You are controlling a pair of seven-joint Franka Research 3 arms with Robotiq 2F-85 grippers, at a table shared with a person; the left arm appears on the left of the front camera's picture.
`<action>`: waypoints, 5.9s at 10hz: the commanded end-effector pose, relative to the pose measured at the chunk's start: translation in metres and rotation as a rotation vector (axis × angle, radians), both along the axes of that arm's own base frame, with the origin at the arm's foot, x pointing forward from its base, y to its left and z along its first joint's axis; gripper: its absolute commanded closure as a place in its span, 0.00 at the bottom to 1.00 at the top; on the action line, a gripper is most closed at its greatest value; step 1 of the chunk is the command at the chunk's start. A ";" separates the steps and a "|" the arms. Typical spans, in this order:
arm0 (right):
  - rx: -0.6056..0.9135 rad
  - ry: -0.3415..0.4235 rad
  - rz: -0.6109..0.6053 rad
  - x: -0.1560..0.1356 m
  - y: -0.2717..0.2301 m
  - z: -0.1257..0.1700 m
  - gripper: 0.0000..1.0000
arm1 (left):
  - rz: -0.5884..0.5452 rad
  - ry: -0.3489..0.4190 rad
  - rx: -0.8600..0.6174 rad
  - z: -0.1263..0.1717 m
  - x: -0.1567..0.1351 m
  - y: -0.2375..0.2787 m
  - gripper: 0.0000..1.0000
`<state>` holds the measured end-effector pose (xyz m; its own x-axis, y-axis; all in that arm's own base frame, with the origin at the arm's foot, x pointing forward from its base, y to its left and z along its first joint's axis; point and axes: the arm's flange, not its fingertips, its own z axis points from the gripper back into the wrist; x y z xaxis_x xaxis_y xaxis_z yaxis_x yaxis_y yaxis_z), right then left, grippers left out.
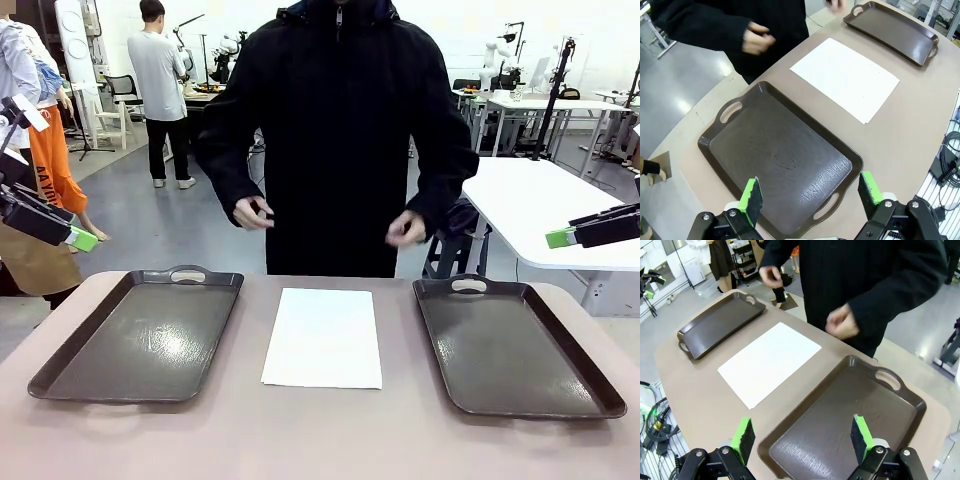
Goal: Sort the A4 documents.
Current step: Receive the A4 Paper.
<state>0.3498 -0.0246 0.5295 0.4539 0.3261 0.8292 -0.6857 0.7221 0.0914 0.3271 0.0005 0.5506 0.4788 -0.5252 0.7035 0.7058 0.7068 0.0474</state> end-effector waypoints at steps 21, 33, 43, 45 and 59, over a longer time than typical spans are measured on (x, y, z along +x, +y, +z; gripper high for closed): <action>0.003 0.000 0.006 0.000 0.001 -0.001 0.00 | -0.011 -0.002 -0.006 0.000 0.000 -0.001 0.00; 0.003 0.000 0.006 0.000 0.001 -0.001 0.00 | -0.011 -0.002 -0.006 0.000 0.000 -0.001 0.00; 0.003 0.000 0.006 0.000 0.001 -0.001 0.00 | -0.011 -0.002 -0.006 0.000 0.000 -0.001 0.00; 0.003 0.000 0.006 0.000 0.001 -0.001 0.00 | -0.011 -0.002 -0.006 0.000 0.000 -0.001 0.00; 0.003 0.000 0.006 0.000 0.001 -0.001 0.00 | -0.011 -0.002 -0.006 0.000 0.000 -0.001 0.00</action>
<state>0.3498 -0.0247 0.5295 0.4539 0.3261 0.8292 -0.6856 0.7222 0.0913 0.3271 0.0004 0.5507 0.4793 -0.5235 0.7044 0.7056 0.7071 0.0454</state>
